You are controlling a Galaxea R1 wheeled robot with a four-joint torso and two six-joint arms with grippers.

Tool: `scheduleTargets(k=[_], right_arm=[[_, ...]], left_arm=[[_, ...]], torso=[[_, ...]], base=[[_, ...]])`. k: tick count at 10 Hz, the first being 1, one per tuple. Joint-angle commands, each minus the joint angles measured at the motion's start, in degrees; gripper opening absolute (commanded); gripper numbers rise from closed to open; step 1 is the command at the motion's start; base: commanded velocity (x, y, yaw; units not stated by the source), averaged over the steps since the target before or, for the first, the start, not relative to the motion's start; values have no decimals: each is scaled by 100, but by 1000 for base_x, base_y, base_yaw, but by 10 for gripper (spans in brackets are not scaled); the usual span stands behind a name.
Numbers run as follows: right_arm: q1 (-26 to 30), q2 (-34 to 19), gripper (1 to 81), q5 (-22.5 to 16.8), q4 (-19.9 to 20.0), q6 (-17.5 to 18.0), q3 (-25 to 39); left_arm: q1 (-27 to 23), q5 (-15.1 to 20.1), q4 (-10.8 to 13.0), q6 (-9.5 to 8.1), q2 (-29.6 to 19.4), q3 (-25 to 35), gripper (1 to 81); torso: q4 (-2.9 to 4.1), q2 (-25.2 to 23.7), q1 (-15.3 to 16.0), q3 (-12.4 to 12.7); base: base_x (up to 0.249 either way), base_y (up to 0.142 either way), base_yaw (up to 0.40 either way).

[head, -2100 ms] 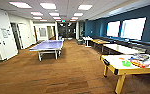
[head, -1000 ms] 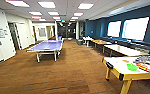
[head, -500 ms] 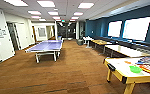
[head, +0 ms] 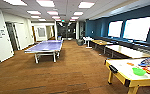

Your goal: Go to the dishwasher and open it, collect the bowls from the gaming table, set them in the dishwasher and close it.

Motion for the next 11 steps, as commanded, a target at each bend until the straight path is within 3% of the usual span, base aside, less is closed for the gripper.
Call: scheduleTargets(k=[1,11], right_arm=[[297,17,811,-238,-22,-13,-3],[288,26,811,-238,-14,-13,-12]], left_arm=[[-337,241,12,-5,-30,-12,811],[-328,241,-32,-14,-39,-12,811]], torso=[[0,0,0,0],[0,0,-2,0]], base=[[136,0,0],[20,0,0]])
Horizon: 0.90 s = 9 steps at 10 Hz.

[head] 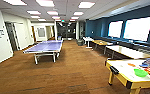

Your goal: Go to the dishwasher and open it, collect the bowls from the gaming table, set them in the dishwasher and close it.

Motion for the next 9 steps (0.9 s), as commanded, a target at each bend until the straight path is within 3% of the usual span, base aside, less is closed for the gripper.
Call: scheduleTargets(k=[1,6,9], right_arm=[[305,15,811,-243,-13,-11,1],[305,24,811,-243,-22,-11,1],[314,24,811,-243,-22,-11,1]], left_arm=[[-334,238,4,-14,-30,-12,811],[-325,238,57,-5,-47,-12,811],[-334,308,74,-5,-39,-12,811]], torso=[[0,0,0,0],[0,0,0,0],[0,0,0,0]], base=[[0,0,0],[0,0,0],[0,0,-197]])
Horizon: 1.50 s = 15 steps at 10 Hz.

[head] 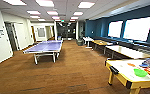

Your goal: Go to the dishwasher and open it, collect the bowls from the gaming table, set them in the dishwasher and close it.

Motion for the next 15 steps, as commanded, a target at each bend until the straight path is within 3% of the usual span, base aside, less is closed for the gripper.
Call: scheduleTargets(k=[1,15], right_arm=[[314,10,811,-243,-22,-13,10],[279,10,811,-243,-22,-13,-7]], left_arm=[[-334,318,61,-5,-48,-12,811],[-369,327,61,12,-21,-12,811]], torso=[[0,0,0,0],[0,0,-2,0]], base=[[0,0,-339],[0,0,-385]])
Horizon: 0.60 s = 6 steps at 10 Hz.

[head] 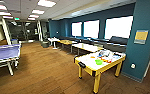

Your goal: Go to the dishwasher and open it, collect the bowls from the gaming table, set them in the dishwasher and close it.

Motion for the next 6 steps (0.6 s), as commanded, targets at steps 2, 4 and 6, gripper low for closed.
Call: scheduleTargets(k=[2,4,6], right_arm=[[294,-10,811,-243,-13,-11,-6],[294,7,811,-243,-22,-11,-6],[294,7,811,-243,-22,-11,-15]], left_arm=[[-349,253,47,1,-40,-7,811],[-358,252,47,1,-40,-7,811],[-349,253,38,10,-40,-7,811]], torso=[[0,0,0,0],[0,0,0,0],[0,0,0,0]], base=[[0,0,-394],[0,0,-394],[0,0,-394]])
